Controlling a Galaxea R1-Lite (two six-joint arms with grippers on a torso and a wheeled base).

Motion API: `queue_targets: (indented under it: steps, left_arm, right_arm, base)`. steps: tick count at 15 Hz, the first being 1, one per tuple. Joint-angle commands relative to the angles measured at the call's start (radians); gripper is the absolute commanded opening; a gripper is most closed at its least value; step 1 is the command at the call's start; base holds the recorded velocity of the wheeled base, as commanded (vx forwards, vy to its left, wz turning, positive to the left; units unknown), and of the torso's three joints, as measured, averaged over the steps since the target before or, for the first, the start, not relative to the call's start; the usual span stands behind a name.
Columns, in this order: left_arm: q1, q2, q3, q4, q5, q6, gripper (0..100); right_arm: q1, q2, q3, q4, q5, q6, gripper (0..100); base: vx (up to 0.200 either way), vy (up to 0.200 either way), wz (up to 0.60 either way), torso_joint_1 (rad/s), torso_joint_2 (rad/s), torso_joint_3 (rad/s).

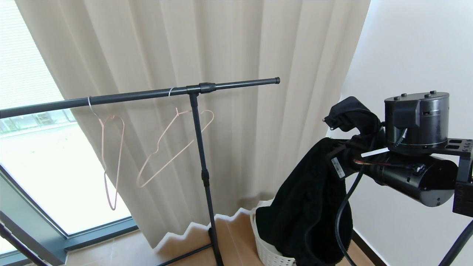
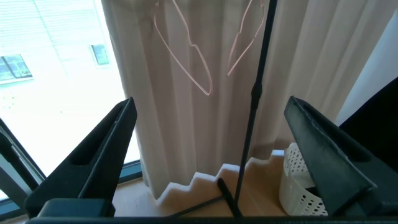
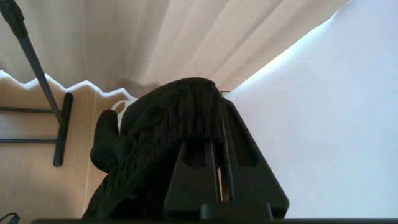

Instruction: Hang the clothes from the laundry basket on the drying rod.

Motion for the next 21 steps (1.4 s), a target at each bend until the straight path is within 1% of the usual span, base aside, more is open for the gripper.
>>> queue_targets:
  steps: [1, 6, 8, 17, 21]
  left_arm:
    - [0.0, 0.001, 0.0, 0.0, 0.001, 0.0, 100]
    - [0.0, 0.001, 0.0, 0.0, 0.001, 0.0, 100]
    - [0.0, 0.001, 0.0, 0.0, 0.001, 0.0, 100]
    - [0.0, 0.001, 0.0, 0.0, 0.001, 0.0, 100]
    - [0.0, 0.001, 0.0, 0.0, -0.001, 0.001, 100]
  right_arm:
    - [0.0, -0.002, 0.005, -0.001, 0.0, -0.001, 0]
    - [0.0, -0.005, 0.014, -0.002, -0.005, -0.003, 0]
    - [-0.001, -0.006, 0.018, -0.002, -0.005, -0.003, 0]
    - [-0.001, -0.012, 0.031, -0.002, -0.005, -0.003, 0]
    - [-0.001, -0.012, 0.032, -0.002, -0.006, -0.004, 0]
  base:
    - [0.0, 0.0, 0.0, 0.173, -0.38, -0.203]
    - [0.0, 0.0, 0.0, 0.157, -0.34, -0.18]
    - [0.0, 0.0, 0.0, 0.021, -0.04, -0.03]
    - [0.0, 0.0, 0.6, 0.007, 0.0, -0.001]
    - [0.0, 0.0, 0.0, 0.0, 0.0, 0.0]
